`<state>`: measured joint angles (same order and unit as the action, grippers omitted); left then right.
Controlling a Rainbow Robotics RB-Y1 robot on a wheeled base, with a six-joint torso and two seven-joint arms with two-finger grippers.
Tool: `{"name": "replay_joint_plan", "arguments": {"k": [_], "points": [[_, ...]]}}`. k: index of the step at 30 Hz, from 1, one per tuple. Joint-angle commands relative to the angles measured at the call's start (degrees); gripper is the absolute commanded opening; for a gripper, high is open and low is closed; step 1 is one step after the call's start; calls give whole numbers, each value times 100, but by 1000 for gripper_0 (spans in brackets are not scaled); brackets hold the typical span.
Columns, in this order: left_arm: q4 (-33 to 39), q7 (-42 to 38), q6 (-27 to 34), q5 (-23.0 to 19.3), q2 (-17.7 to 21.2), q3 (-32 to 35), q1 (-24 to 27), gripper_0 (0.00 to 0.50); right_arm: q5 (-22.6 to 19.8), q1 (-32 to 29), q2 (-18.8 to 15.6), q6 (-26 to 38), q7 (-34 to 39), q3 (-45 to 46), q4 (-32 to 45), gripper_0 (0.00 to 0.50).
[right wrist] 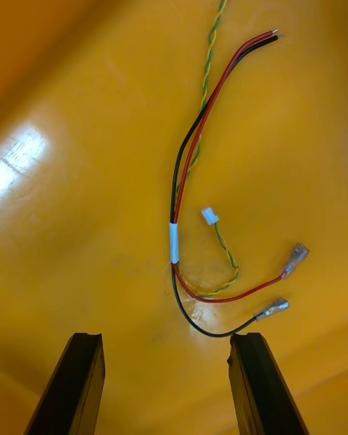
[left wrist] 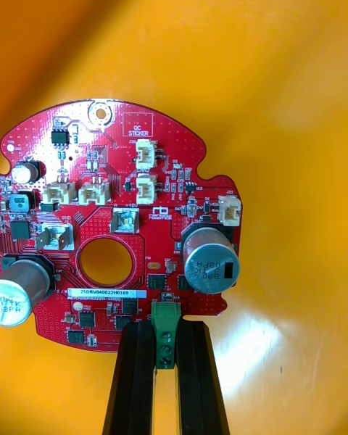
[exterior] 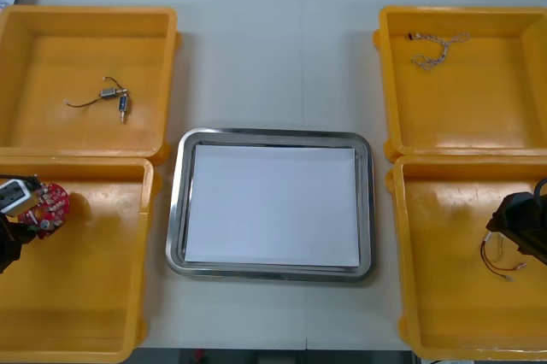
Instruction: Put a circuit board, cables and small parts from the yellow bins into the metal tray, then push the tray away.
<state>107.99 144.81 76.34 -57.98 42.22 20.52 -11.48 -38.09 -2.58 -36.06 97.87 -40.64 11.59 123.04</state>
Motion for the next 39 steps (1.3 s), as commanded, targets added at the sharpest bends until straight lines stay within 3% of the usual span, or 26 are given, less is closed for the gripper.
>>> {"name": "replay_joint_plan", "arguments": {"k": [1,7,19,28,39], "points": [[231,1019,337,-108,6,418,32,0,179,100,179,-224,-23,-121,-131,500],[513,777,715,-117,85,646,32,0,363,109,267,-505,-58,-297,-316,500],[1497,-1175,1638,85,252,849,49,0,565,100,319,-874,-84,-570,-632,500],[2016,-2642,2526,296,296,717,427,0,565,100,407,-1112,-102,-666,-870,500],[2385,-4259,2666,437,533,163,779,0,583,100,407,-1217,-119,-789,-984,500]]}}
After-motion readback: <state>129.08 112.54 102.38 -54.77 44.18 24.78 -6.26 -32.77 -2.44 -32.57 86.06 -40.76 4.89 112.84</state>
